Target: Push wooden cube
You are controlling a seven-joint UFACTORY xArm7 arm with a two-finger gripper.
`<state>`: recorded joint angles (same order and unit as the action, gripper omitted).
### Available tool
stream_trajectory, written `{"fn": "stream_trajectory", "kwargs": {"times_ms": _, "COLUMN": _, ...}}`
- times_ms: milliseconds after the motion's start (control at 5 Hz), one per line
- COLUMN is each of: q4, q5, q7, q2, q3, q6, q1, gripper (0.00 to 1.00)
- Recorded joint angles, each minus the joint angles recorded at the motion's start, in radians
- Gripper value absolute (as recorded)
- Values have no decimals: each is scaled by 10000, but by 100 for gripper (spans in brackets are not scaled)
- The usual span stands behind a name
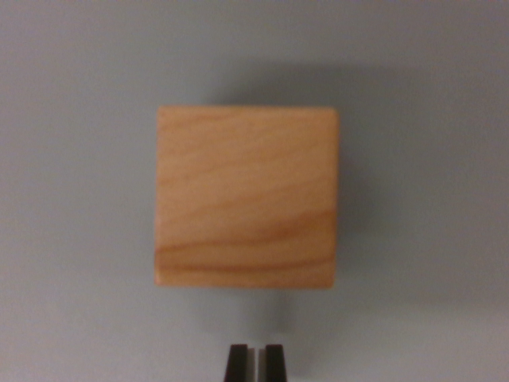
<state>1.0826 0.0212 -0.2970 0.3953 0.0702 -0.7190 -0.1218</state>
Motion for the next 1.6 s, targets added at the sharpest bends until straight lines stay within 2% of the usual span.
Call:
{"fn": "stream_trajectory", "kwargs": {"times_ms": 200, "q4": 319, "q5": 2, "q7": 21, "q2": 192, "q3": -13, "q6": -127, "q1": 3, "gripper": 100}}
{"fn": "stream_trajectory", "kwargs": {"times_ms": 400, "q4": 319, "q5": 2, "q7": 21, "q2": 192, "q3": -13, "q6": -127, "q1": 3, "gripper": 100}}
{"fn": "stream_trajectory", "kwargs": {"times_ms": 600, "q4": 691, "q5": 5, "q7": 45, "q2": 416, "q3": -29, "q6": -275, "q1": 6, "gripper": 100}}
{"fn": "stream_trajectory", "kwargs": {"times_ms": 800, "q4": 691, "q5": 5, "q7": 45, "q2": 416, "q3": -29, "q6": -275, "q1": 6, "gripper": 100}}
{"fn": "stream_trajectory", "kwargs": {"times_ms": 1000, "q4": 1103, "q5": 7, "q7": 71, "q2": 664, "q3": -47, "q6": -439, "q1": 10, "gripper": 100}}
{"fn": "stream_trajectory", "kwargs": {"times_ms": 1200, "q4": 1103, "q5": 7, "q7": 71, "q2": 664, "q3": -47, "q6": -439, "q1": 10, "gripper": 100}}
{"fn": "stream_trajectory", "kwargs": {"times_ms": 1400, "q4": 1551, "q5": 11, "q7": 100, "q2": 934, "q3": -66, "q6": -617, "q1": 14, "gripper": 100}}
{"fn": "stream_trajectory", "kwargs": {"times_ms": 1600, "q4": 1551, "q5": 11, "q7": 100, "q2": 934, "q3": -66, "q6": -617, "q1": 14, "gripper": 100}}
